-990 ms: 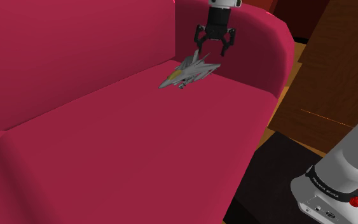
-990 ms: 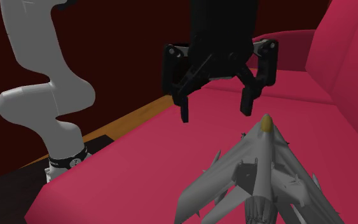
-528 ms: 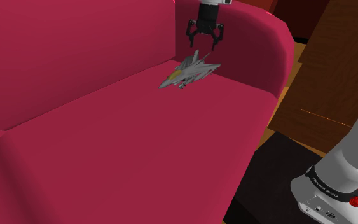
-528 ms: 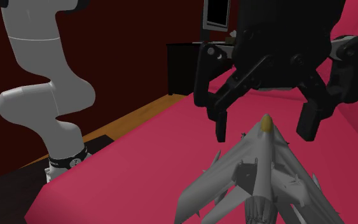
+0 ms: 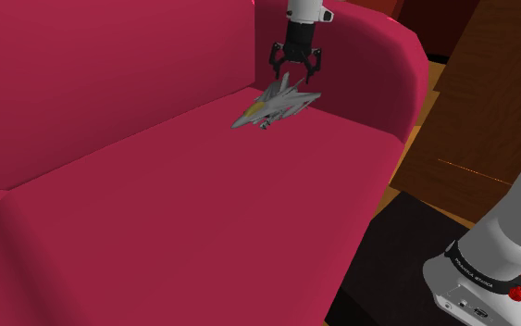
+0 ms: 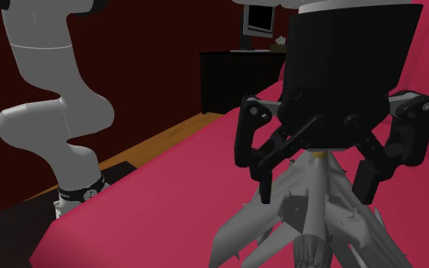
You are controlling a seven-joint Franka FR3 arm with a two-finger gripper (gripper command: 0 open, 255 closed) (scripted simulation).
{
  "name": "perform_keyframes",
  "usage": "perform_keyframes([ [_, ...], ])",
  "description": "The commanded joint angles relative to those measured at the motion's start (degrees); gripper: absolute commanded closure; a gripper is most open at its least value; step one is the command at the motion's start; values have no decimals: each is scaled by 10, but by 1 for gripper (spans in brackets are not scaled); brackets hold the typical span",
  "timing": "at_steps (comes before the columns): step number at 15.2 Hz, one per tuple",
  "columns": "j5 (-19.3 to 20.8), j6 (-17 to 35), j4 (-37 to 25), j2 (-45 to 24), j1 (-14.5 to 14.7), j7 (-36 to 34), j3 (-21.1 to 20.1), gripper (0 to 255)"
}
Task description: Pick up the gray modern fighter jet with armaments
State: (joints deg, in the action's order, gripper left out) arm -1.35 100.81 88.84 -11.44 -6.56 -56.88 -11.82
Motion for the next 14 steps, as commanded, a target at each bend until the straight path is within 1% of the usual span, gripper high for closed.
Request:
perform_keyframes([
  [1, 0, 3, 3, 0, 0, 0, 0, 255],
  [10, 0, 3, 4, 1, 0, 0, 0, 255],
  [14, 1, -28, -30, -2, 1, -2, 0, 255],
])
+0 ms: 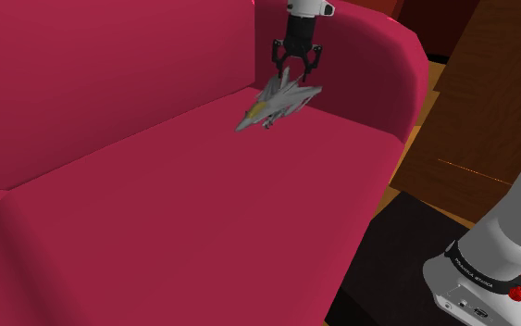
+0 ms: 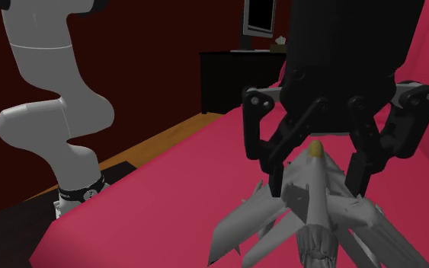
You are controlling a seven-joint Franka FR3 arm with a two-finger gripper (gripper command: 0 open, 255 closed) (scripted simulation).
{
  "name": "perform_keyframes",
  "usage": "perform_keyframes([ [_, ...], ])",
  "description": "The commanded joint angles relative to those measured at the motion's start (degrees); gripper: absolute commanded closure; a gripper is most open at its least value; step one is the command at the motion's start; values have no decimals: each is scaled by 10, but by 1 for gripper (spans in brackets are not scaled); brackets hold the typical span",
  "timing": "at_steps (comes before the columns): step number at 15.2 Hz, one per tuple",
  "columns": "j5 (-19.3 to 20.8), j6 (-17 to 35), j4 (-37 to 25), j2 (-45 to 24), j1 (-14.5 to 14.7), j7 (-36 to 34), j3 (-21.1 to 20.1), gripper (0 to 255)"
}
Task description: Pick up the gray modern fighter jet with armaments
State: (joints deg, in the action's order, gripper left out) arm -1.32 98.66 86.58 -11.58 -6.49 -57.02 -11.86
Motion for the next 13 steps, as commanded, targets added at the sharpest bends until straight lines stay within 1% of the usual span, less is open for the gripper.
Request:
perform_keyframes([
  [1, 0, -15, -17, -1, 0, -1, 0, 255],
  [11, 5, -101, -123, -22, 4, -7, -1, 255],
  [13, 5, -102, -125, -22, 4, -7, -1, 255],
])
